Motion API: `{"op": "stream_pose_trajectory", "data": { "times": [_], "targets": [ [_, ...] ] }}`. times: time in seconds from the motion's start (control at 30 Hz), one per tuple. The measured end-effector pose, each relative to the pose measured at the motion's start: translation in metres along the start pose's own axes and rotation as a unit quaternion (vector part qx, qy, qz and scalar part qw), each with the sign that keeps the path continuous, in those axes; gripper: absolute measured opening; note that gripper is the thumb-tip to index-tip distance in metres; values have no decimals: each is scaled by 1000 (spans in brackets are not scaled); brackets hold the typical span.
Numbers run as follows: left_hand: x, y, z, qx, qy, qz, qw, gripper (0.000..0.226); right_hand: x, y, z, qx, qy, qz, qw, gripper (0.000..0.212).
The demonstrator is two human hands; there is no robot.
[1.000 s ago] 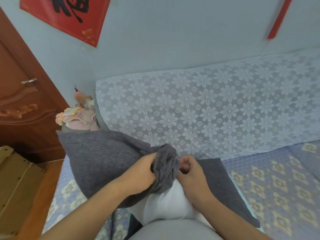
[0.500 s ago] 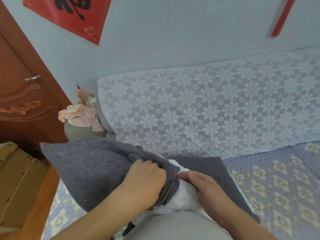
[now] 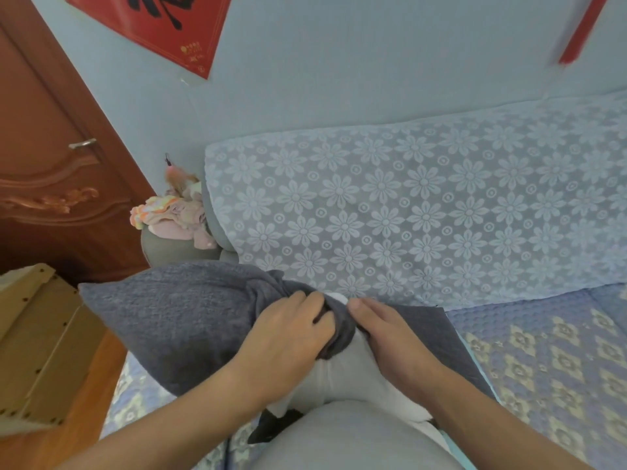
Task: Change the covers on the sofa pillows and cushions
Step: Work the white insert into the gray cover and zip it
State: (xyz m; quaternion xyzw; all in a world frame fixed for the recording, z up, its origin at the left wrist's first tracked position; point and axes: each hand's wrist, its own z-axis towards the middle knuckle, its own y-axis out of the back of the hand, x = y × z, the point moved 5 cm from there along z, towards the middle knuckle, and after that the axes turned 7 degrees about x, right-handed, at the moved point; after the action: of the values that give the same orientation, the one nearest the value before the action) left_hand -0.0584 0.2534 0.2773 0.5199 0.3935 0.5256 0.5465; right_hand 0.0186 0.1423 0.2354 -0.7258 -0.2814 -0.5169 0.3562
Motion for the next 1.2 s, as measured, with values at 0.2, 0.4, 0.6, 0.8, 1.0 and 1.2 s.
{"op": "stream_pose_trajectory", "data": {
  "times": [0.2, 0.4, 0.6, 0.8, 1.0, 1.2],
  "targets": [
    [27, 21, 1, -23, 66, -5, 998, 26, 38, -1, 18, -99, 14, -99, 990, 39],
    [35, 50, 20, 26, 109, 16, 994, 42, 105, -5, 12, -195, 140, -418, 876, 18],
    [48, 71, 36, -37, 163, -201, 965, 53, 110, 5, 17, -132, 77, -287, 946, 20],
    [42, 55, 31, 9, 128, -274, 953, 90, 88, 5, 19, -27, 9, -123, 992, 25],
    [38, 47, 24, 13, 150, -297, 943, 101, 77, 1, 17, -30, -60, -225, 972, 29],
    [37, 60, 17, 34, 110, -279, 953, 106, 116, -7, 11, -121, 54, -491, 861, 30]
  ]
}}
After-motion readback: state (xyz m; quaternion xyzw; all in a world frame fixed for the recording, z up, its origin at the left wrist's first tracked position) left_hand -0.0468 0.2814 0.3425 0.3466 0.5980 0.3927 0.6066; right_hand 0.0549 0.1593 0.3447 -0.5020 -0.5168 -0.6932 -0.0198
